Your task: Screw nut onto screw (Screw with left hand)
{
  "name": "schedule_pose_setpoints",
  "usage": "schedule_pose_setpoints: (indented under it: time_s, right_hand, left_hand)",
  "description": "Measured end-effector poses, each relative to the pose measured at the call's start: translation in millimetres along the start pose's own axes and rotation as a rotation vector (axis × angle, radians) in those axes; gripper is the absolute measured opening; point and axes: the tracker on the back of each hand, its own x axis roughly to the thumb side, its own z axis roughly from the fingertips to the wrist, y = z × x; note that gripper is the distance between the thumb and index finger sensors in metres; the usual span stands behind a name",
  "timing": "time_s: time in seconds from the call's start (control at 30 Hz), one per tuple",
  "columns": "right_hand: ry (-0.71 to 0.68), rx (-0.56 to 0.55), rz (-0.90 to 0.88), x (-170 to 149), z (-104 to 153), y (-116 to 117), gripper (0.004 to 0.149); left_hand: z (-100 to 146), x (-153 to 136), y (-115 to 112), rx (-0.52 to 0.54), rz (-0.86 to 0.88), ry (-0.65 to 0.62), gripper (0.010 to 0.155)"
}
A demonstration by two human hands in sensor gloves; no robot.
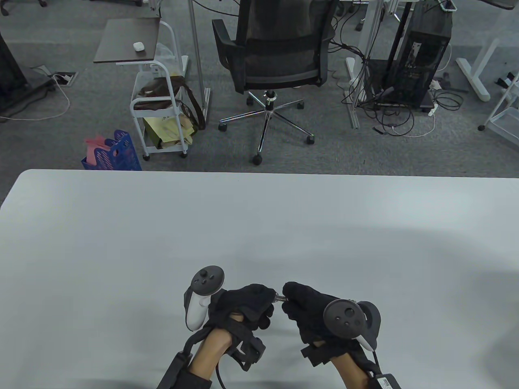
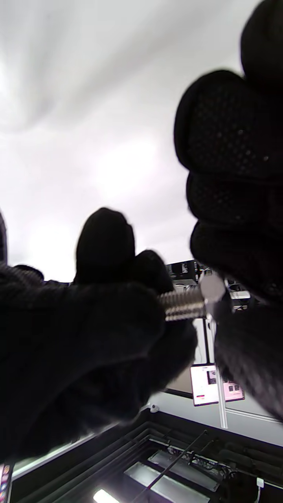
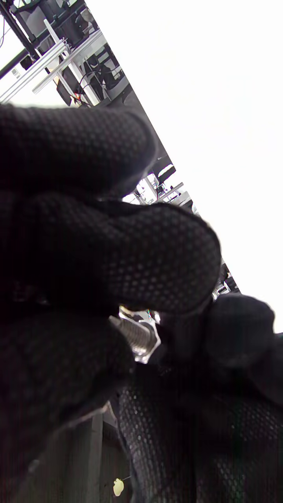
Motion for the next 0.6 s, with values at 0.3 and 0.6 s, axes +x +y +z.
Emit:
schedule_pose_setpoints:
  time_s: [0.3, 0.6]
  right_hand:
    - [-0.002, -0.002, -0.052, 1.1, -0.8, -1.1, 0.045]
    - [0.036, 0.008, -0.077, -9.5, -1.2, 0.9, 0.046]
  left_hand:
    - [-0.4, -0.1, 2.4, 0.007, 0.013, -0.002, 0.064]
    - [-4.4, 1.2, -0.5, -0.068, 0.019, 0.014, 0.075]
